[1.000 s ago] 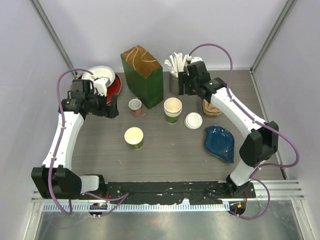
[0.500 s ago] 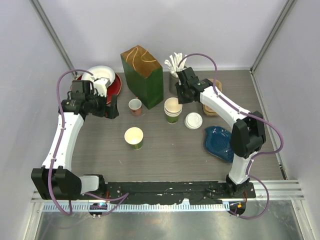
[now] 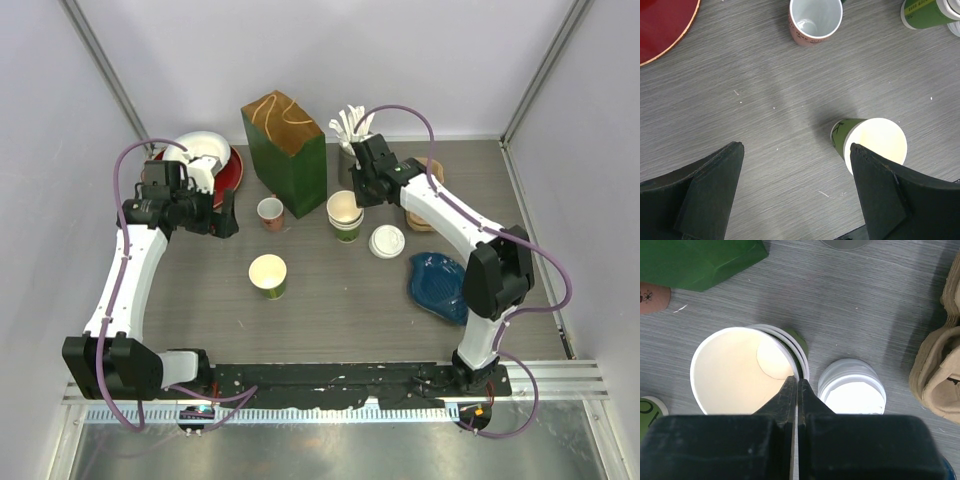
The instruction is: Pack the takeout coffee
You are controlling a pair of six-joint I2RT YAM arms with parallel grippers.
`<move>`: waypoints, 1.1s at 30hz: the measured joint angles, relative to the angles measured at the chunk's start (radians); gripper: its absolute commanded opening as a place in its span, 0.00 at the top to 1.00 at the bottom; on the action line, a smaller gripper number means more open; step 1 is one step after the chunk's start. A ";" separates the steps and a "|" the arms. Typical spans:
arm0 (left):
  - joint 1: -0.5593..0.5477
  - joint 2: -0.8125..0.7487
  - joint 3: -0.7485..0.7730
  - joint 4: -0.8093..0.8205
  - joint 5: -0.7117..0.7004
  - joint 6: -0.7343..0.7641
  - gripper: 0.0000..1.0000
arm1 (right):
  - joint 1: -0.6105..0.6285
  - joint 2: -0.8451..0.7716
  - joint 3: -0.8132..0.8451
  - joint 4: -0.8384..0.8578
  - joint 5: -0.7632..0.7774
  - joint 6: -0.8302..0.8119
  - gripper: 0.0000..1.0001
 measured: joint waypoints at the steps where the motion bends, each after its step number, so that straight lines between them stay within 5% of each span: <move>1: 0.000 0.000 0.000 0.000 0.002 0.000 0.08 | 0.002 -0.005 0.000 0.000 0.000 0.000 0.99; 22: 0.000 -0.006 0.000 -0.038 0.052 0.026 0.08 | 0.008 -0.172 0.187 -0.013 -0.138 -0.038 0.99; 28: 0.000 -0.006 0.000 -0.045 0.060 0.026 0.09 | 0.151 -0.340 0.089 0.024 -0.231 -0.156 0.99; 33: 0.000 -0.005 0.000 -0.045 0.063 0.026 0.09 | 0.268 -0.322 -0.069 -0.010 -0.264 -0.216 0.99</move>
